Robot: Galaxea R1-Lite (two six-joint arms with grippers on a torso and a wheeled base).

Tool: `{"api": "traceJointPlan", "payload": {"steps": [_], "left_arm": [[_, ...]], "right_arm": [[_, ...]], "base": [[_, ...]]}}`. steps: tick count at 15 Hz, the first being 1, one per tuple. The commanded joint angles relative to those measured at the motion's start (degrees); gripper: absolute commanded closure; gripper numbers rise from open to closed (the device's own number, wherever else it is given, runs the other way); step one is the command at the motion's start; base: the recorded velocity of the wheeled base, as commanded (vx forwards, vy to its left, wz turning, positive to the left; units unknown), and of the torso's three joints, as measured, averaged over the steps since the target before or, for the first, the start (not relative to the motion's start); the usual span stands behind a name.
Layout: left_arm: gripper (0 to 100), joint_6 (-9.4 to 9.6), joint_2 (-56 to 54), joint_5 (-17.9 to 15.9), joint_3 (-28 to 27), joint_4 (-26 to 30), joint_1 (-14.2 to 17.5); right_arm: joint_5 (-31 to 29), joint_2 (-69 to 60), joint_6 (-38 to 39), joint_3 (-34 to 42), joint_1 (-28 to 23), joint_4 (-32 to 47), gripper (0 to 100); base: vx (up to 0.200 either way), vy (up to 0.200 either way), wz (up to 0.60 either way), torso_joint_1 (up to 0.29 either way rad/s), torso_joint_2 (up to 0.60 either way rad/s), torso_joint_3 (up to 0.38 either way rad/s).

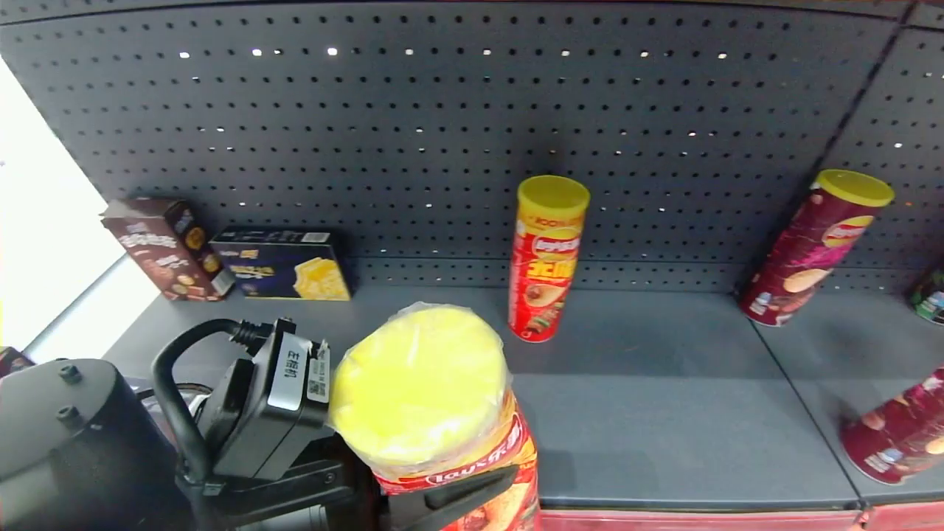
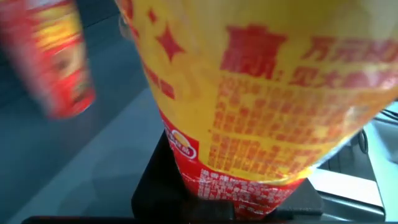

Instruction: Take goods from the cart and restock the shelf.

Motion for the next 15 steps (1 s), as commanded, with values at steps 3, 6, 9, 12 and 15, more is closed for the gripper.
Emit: {"api": "traceJointPlan", "payload": {"steps": [3,6,9,12,15], "left_arm": [[100,0.02,0.4,0.0,0.1,0.0,0.2],[100,-0.07,0.2,0.1,0.2,-0.1,0.7],[100,-0.16,0.1,0.2,0.2,-0.2,1.0],[100,-0.16,0.5,0.2,0.1,-0.3,1.1],[100,-0.16,1.8,0.0,-0.3,-0.7,2.2]], "right_arm": [[0.1,0.1,-0.1,0.0,0.0,0.0,0],[0.1,0.1,-0.1,0.0,0.0,0.0,0],[0.1,0.1,-0.1,0.0,-0.1,0.0,0],[0.1,0.1,-0.1,0.0,0.0,0.0,0],[0.1,0.1,-0.1,0.0,0.0,0.0,0]], "base": [[0.000,0.000,0.00,0.000,0.00,0.000],[0.000,0.000,0.00,0.000,0.00,0.000],[0.000,0.000,0.00,0.000,0.00,0.000],[0.000,0.000,0.40,0.002,0.00,0.003],[0.000,0.000,0.00,0.000,0.00,0.000]]}}
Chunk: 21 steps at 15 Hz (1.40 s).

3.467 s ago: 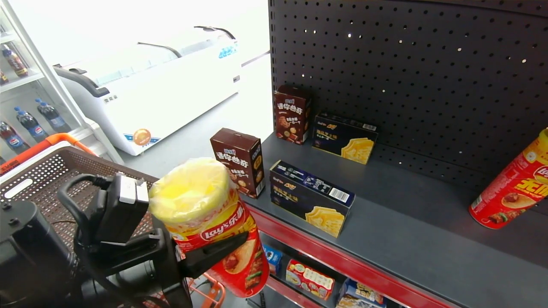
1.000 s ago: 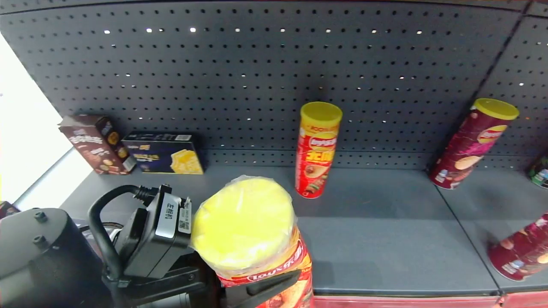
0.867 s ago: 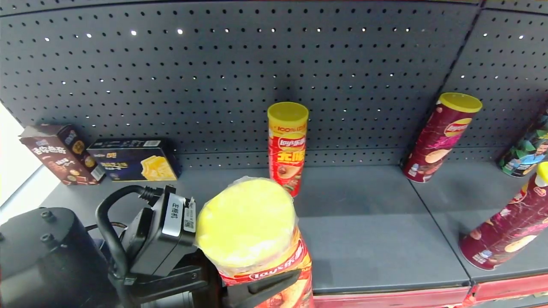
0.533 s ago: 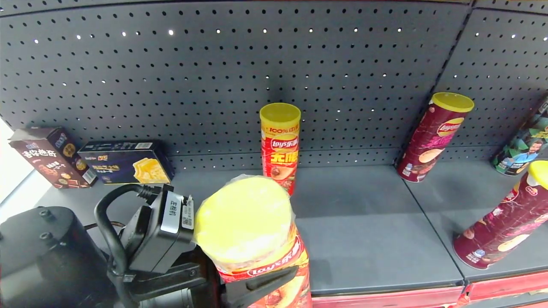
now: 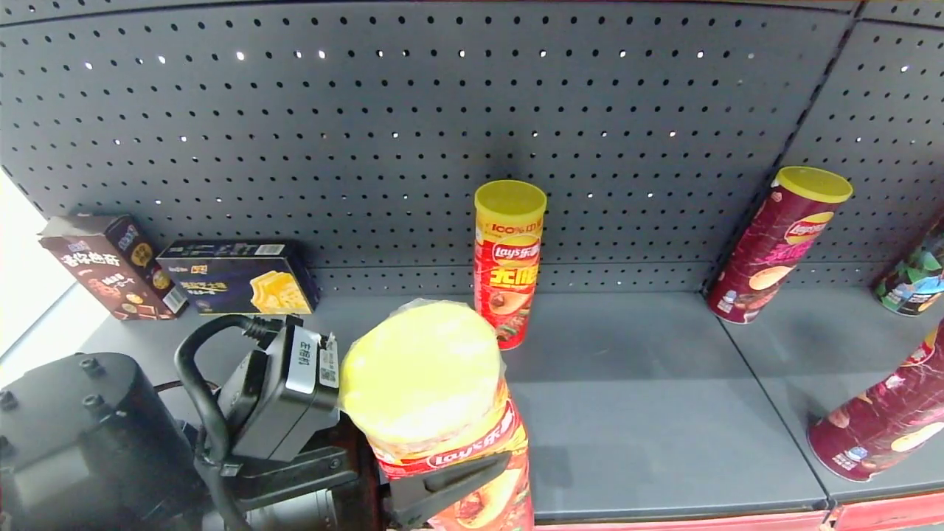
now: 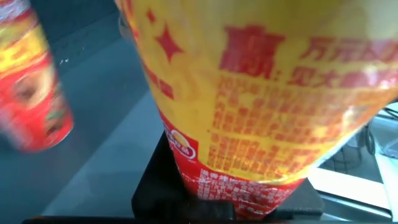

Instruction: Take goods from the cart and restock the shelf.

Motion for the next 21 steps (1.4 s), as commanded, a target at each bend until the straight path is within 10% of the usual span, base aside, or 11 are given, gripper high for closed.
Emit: {"api": "traceJointPlan", "payload": {"steps": [1,12,15,21], "left_arm": [[100,0.08,1.4,-0.2,-0.7,-0.5,1.8],[100,-0.36,5.3,-0.1,-4.8,-2.5,7.6],[100,-0.45,1.3,-0.3,-0.5,-2.3,7.9],[100,-0.19,-2.2,0.1,0.8,-2.4,11.0]], "right_arm": [[0.0,0.1,0.0,0.0,0.1,0.1,0],[0.6,2.1,-1.3,-0.3,1.0,0.1,0],[4.2,16.0,-0.5,-24.3,4.4,5.3,0],[18.2,21.0,-5.5,-27.9,11.9,10.4,0]], "base": [[0.000,0.000,0.00,0.000,0.00,0.000],[0.000,0.000,0.00,0.000,0.00,0.000],[0.000,0.000,0.00,0.000,0.00,0.000],[0.000,0.000,0.00,0.000,0.00,0.000]]}}
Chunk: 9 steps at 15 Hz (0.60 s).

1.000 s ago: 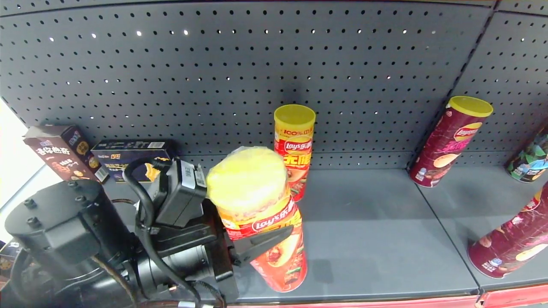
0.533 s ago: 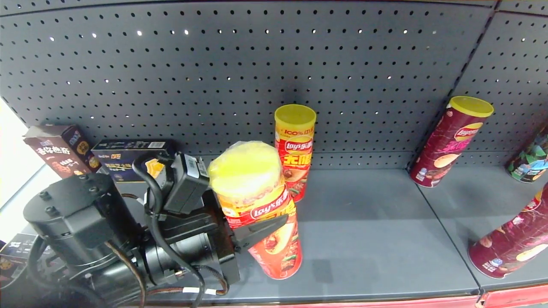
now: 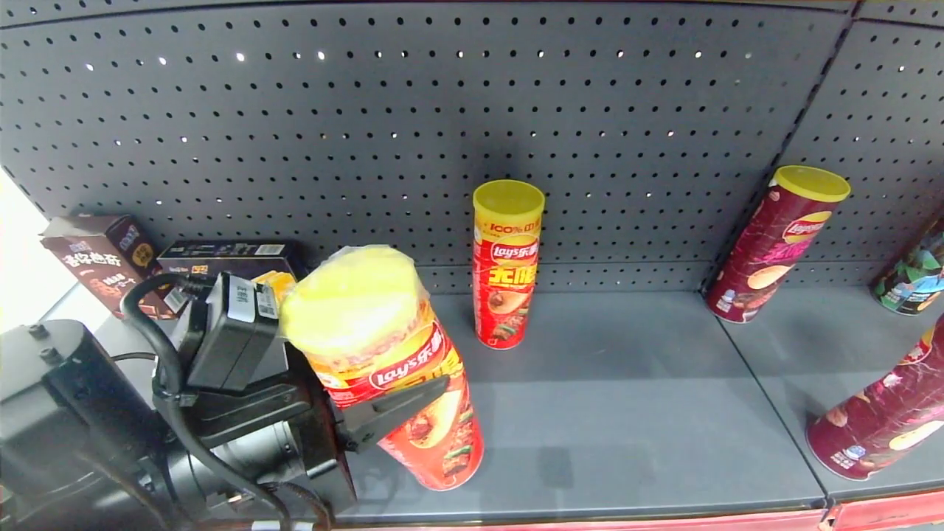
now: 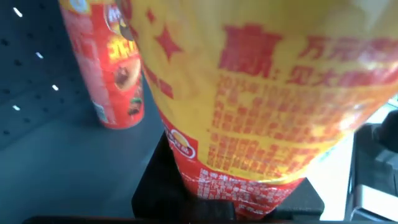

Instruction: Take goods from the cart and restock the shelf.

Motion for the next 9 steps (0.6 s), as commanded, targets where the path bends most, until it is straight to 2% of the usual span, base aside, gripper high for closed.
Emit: {"api": "traceJointPlan", "payload": {"steps": [1,4,5,7,9], "left_arm": [[100,0.02,-1.2,0.1,0.4,0.4,0.7],[100,0.02,-1.2,0.1,0.6,0.6,2.7],[100,0.02,-1.1,0.1,0.4,0.6,3.4],[100,0.20,-0.7,0.0,-0.2,0.6,6.2],[100,0.20,-1.0,0.0,0.4,0.6,6.8]], "right_arm": [[4.8,7.7,-0.1,-2.0,1.4,-0.7,0],[9.4,17.3,-2.4,-4.2,3.5,-5.8,0],[9.4,19.9,-2.4,-4.5,5.1,-7.2,0],[8.7,27.9,-2.3,-5.2,11.9,-12.6,0],[5.9,34.9,-2.5,-7.1,15.1,-17.8,0]], "base": [[0.000,0.000,0.00,0.000,0.00,0.000],[0.000,0.000,0.00,0.000,0.00,0.000],[0.000,0.000,0.00,0.000,0.00,0.000],[0.000,0.000,0.00,0.000,0.00,0.000],[0.000,0.000,0.00,0.000,0.00,0.000]]}}
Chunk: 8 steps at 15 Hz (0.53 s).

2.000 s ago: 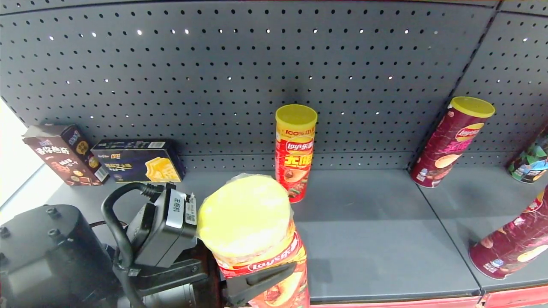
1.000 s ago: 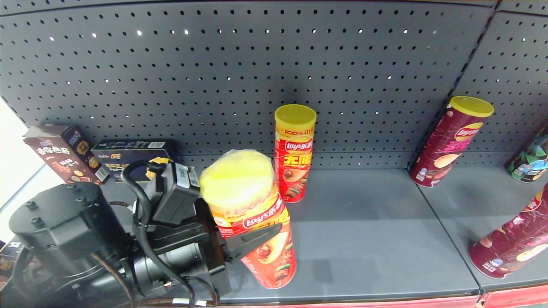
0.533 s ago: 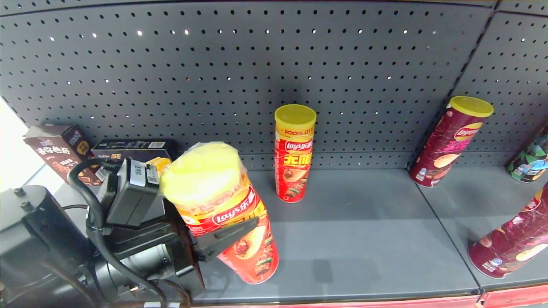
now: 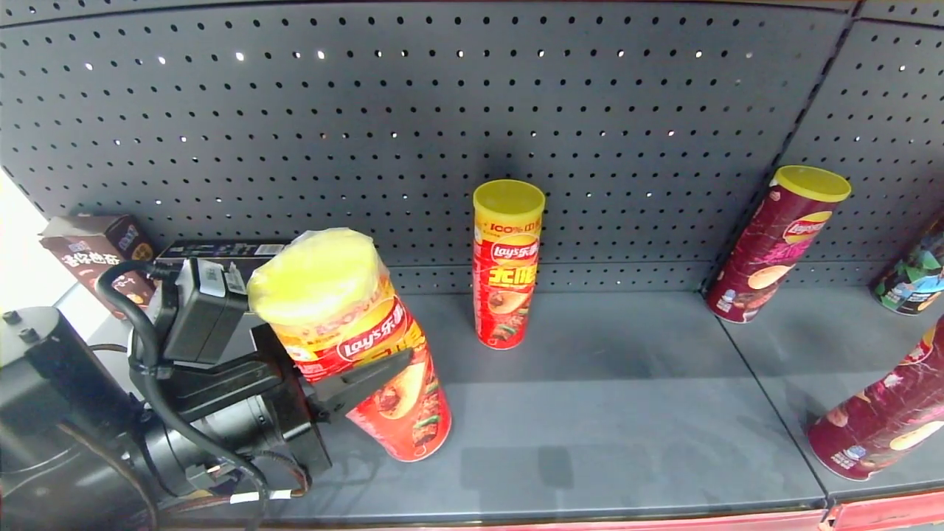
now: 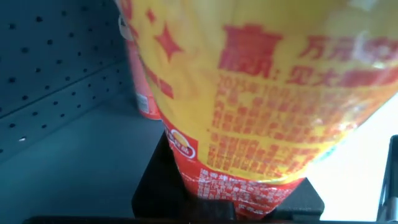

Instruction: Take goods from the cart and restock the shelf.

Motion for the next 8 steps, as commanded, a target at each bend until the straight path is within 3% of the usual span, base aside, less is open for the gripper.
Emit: {"api": "traceJointPlan", "payload": {"steps": [1,3,8], "left_arm": [[100,-0.01,-0.1,0.0,0.3,0.0,0.5],[100,-0.01,0.2,0.0,-0.3,0.0,0.5],[100,-0.01,0.0,-0.4,-0.4,0.1,0.6]], "right_arm": [[-4.0,13.3,-0.2,-3.8,7.7,-5.7,0],[-9.0,19.5,-0.1,-8.8,12.0,-7.4,0],[-9.8,31.6,-0.1,-19.2,12.3,-7.1,0]], "base": [[0.000,0.000,0.00,0.000,0.00,0.000],[0.000,0.000,0.00,0.000,0.00,0.000],[0.000,0.000,0.00,0.000,0.00,0.000]]}}
